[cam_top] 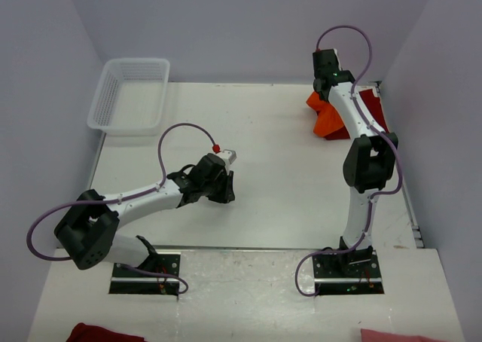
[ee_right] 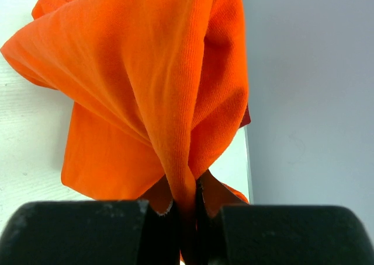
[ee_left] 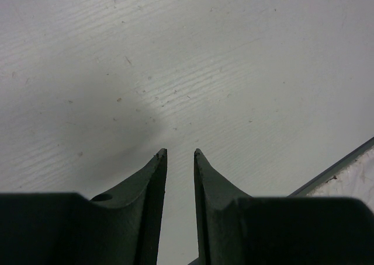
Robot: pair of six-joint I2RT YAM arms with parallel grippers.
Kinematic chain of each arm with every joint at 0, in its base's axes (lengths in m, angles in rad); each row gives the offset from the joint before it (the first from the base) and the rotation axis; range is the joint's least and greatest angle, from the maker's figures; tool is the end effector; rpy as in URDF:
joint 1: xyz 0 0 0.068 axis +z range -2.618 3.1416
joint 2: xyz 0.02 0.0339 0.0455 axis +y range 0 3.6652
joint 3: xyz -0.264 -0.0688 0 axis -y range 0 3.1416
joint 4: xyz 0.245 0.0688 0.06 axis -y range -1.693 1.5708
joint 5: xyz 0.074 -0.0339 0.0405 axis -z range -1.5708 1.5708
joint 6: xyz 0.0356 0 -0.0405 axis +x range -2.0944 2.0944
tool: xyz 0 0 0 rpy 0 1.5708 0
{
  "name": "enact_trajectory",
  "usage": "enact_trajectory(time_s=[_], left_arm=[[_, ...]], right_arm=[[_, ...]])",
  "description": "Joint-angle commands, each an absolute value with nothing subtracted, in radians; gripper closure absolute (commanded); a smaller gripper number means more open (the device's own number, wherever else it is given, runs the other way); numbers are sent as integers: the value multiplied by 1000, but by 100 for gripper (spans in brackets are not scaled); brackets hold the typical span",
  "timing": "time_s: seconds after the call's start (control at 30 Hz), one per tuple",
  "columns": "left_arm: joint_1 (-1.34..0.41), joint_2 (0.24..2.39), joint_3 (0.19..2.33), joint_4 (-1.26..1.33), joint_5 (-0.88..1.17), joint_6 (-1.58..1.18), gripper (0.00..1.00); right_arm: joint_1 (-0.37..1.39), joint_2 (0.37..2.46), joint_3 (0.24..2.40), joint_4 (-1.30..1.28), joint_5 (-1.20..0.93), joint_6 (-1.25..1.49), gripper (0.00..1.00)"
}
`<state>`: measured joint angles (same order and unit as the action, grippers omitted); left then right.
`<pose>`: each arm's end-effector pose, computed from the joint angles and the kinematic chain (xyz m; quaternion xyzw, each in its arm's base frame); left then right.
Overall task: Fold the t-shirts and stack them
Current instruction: Put the neatly folded tshirt into the corner of the board with the right arm
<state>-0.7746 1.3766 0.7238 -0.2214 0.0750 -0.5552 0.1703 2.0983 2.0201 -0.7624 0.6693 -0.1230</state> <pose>0.1914 -0.1910 0.1874 0.1156 0.9322 -0.2382 0.2467 0.4668 0.0579 0.3064 -0.0129 0.8899 -0.2987 0.3444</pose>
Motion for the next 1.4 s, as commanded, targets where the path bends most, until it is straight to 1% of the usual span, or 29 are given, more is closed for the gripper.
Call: enact_trajectory(time_s=[0.0,0.73,1.13,1.37], left_arm=[[-776,1384,730,-179,89,-525,73],[-776,1394,732,-176,98,-523,73],[-778,1401,730,-176,106,-523,73],[-778,1407,729,-173,110,-522,73]], right_arm=[[169,2016,2028,-723,727,-114,100],[149,2033,2046,-735,779,-95,100],[110,2131,2114,-758,782,-107,100],[101,2146,2112,-758,770,-98,100]])
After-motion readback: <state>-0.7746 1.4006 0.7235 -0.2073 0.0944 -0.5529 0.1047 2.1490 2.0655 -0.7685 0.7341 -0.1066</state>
